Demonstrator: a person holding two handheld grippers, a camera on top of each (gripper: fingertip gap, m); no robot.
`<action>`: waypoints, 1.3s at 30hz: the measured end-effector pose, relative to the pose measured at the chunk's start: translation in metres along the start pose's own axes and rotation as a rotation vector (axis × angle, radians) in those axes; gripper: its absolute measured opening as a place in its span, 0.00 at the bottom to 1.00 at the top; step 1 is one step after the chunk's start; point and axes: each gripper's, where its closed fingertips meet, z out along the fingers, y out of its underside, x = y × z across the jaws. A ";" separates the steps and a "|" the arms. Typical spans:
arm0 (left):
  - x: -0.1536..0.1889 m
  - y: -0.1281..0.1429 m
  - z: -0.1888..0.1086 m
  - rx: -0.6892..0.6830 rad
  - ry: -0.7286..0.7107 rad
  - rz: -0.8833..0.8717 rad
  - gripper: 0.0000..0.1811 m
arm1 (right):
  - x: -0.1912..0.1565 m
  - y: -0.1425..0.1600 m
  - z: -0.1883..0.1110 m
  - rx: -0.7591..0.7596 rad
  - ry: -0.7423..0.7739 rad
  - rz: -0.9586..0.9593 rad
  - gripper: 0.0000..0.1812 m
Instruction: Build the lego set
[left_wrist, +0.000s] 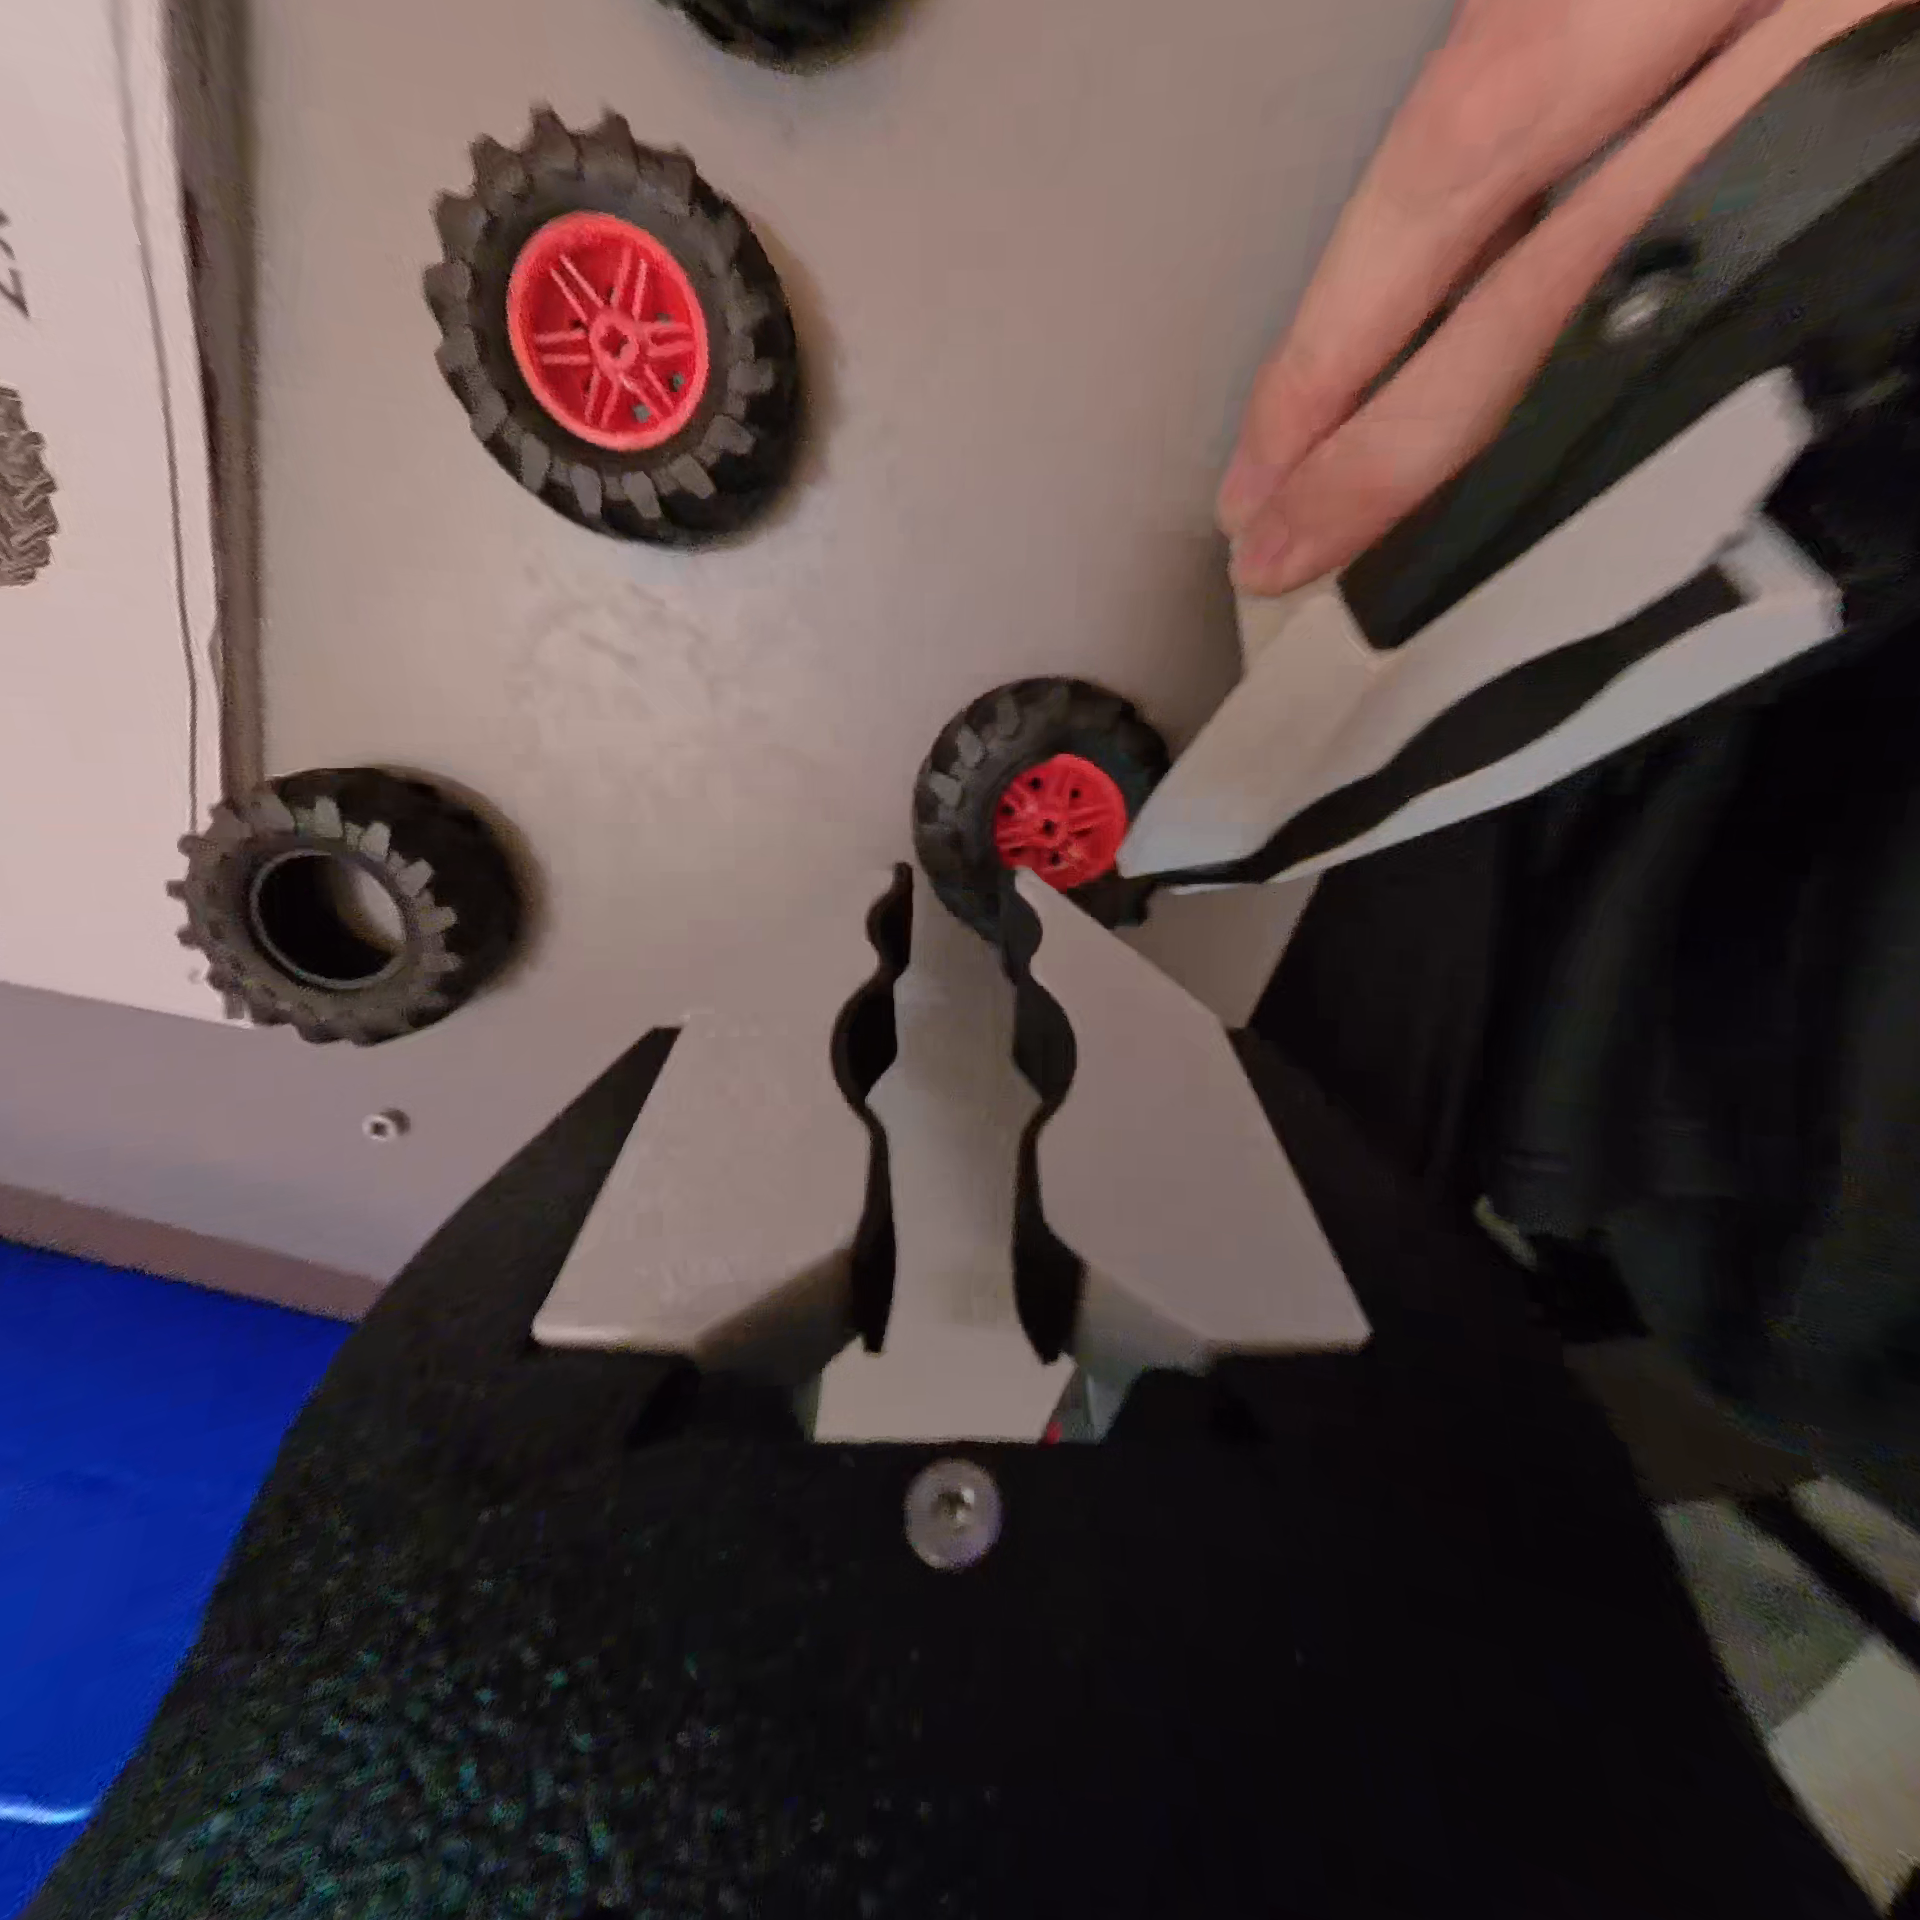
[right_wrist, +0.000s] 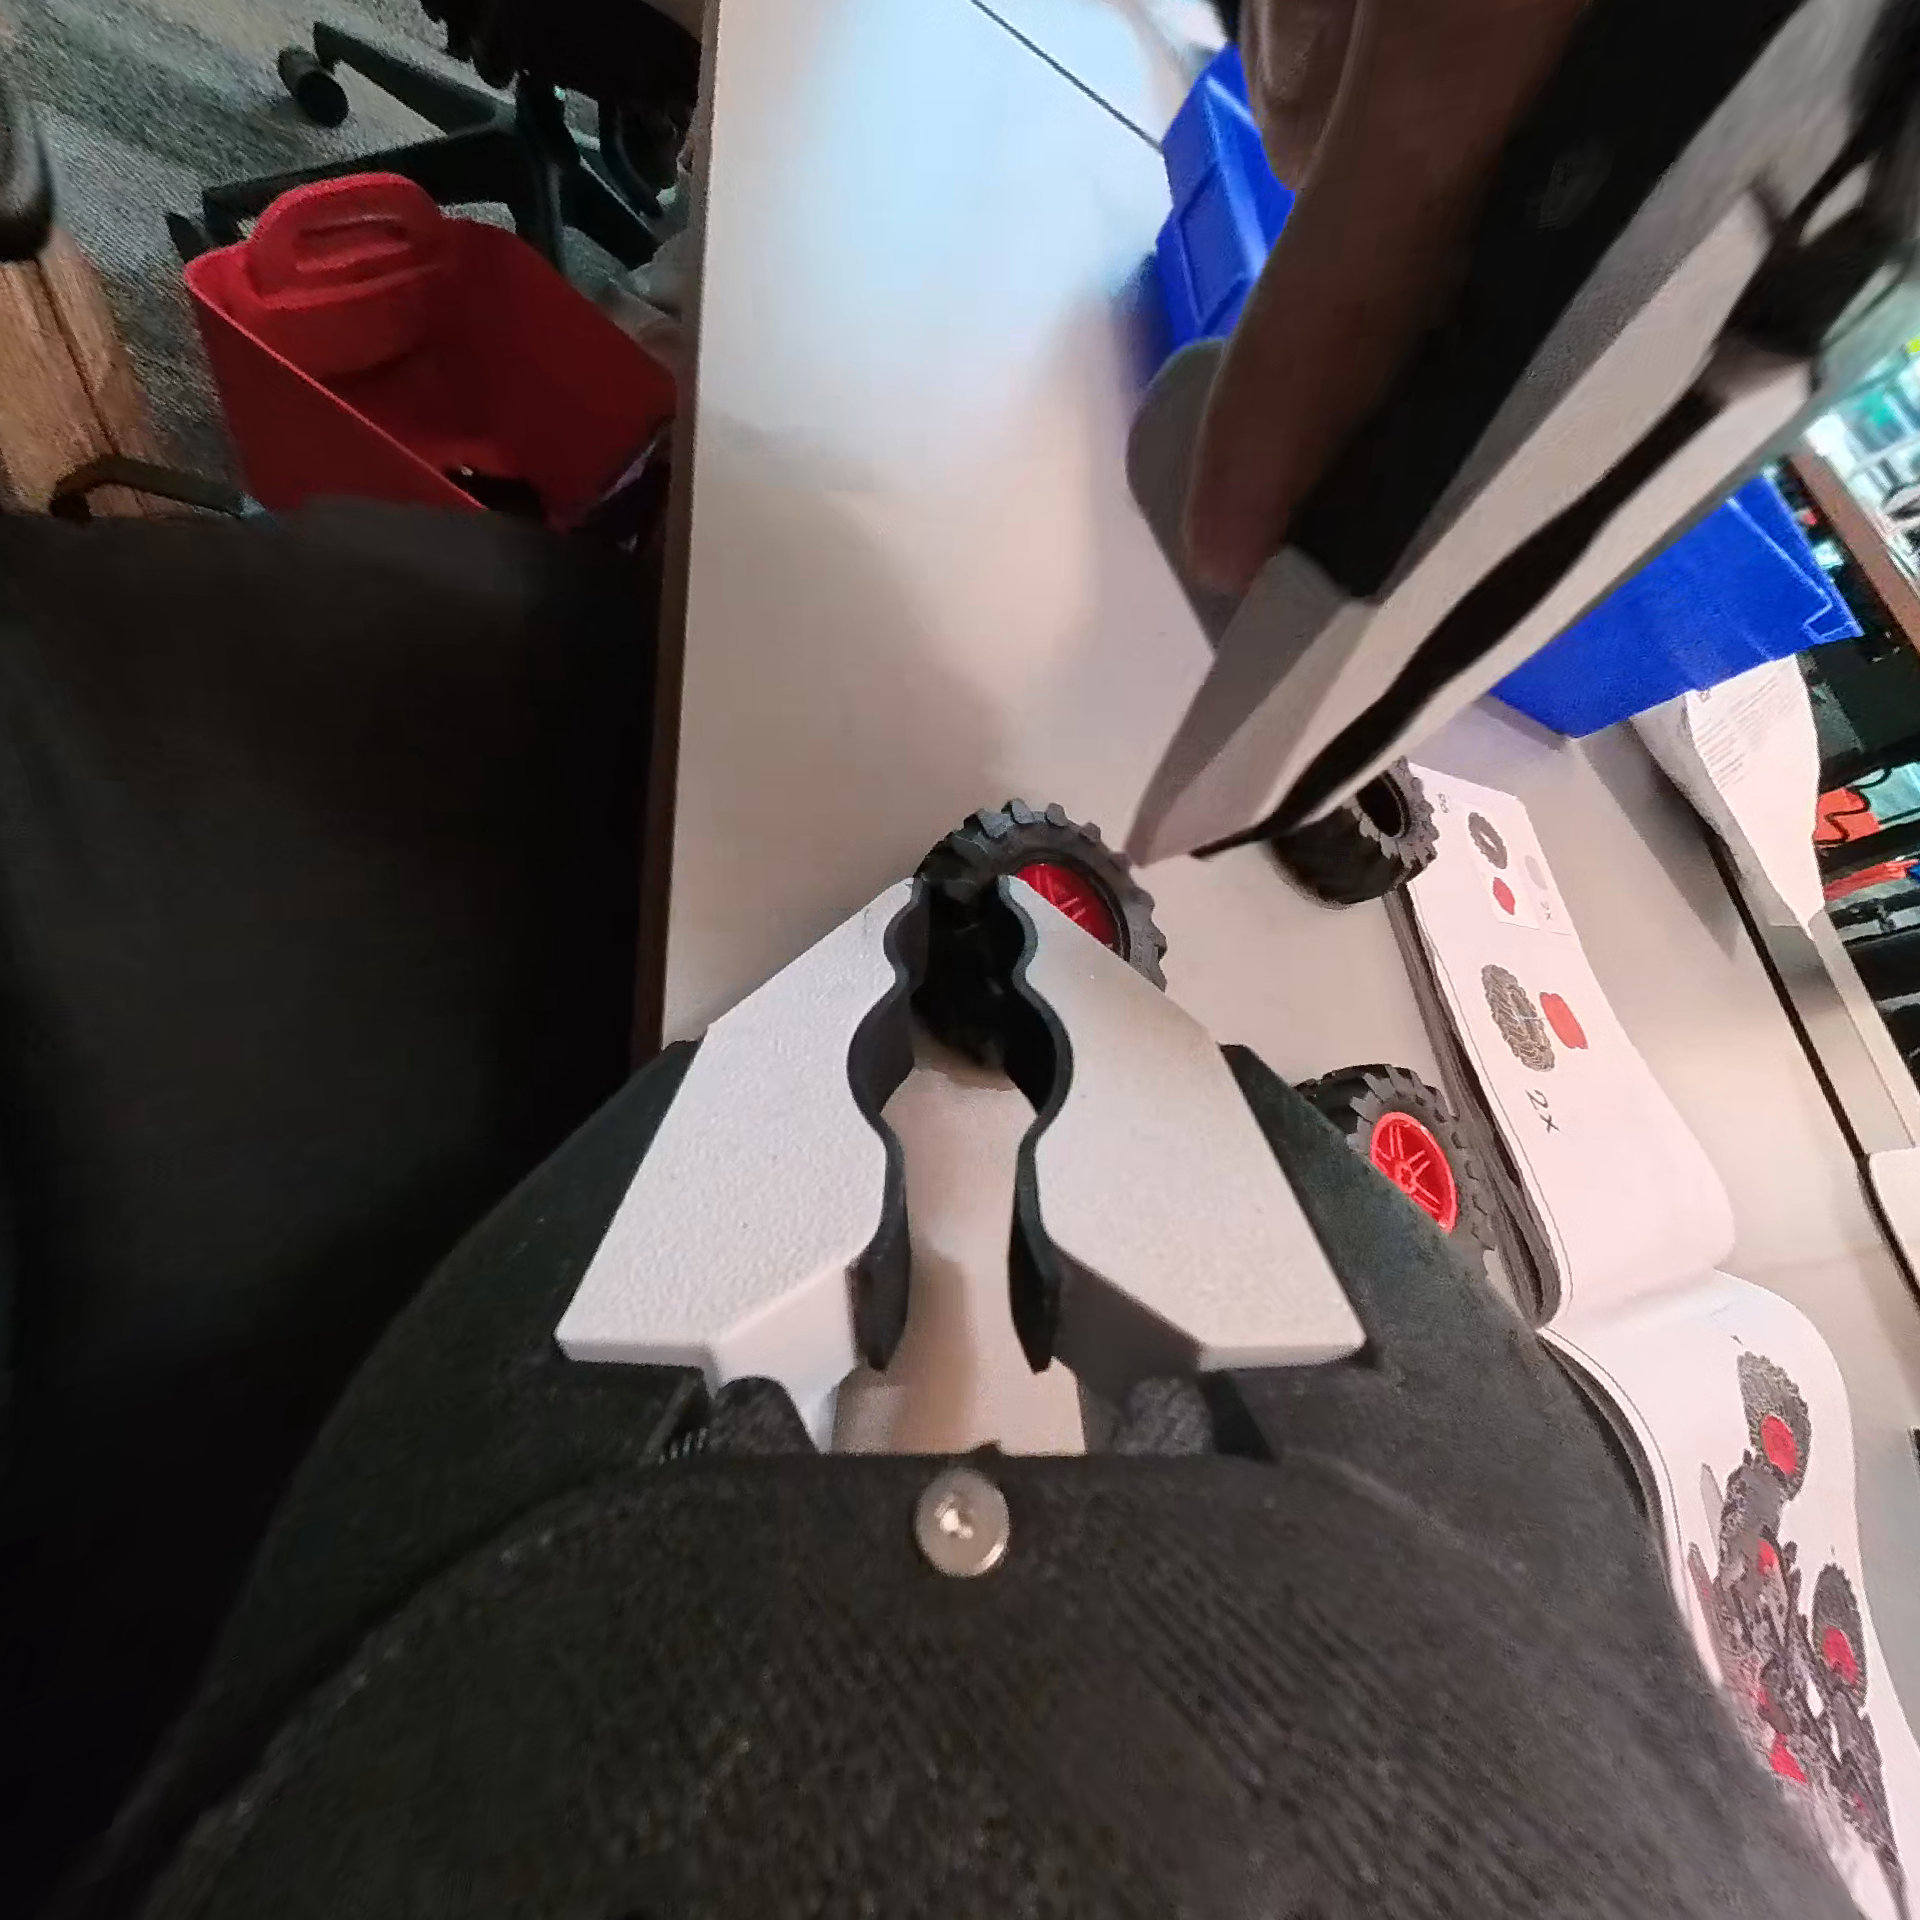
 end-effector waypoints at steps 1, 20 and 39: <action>0.003 -0.006 -0.005 0.065 0.002 -0.004 0.01 | 0.000 0.000 0.000 0.001 0.002 -0.004 0.06; 0.003 0.015 0.012 -0.204 0.043 -0.112 0.00 | 0.003 0.009 -0.006 -0.054 -0.060 -0.055 0.09; -0.032 0.033 0.024 -0.536 -0.146 -0.182 0.00 | -0.017 0.017 0.012 -0.151 -0.215 -0.109 0.02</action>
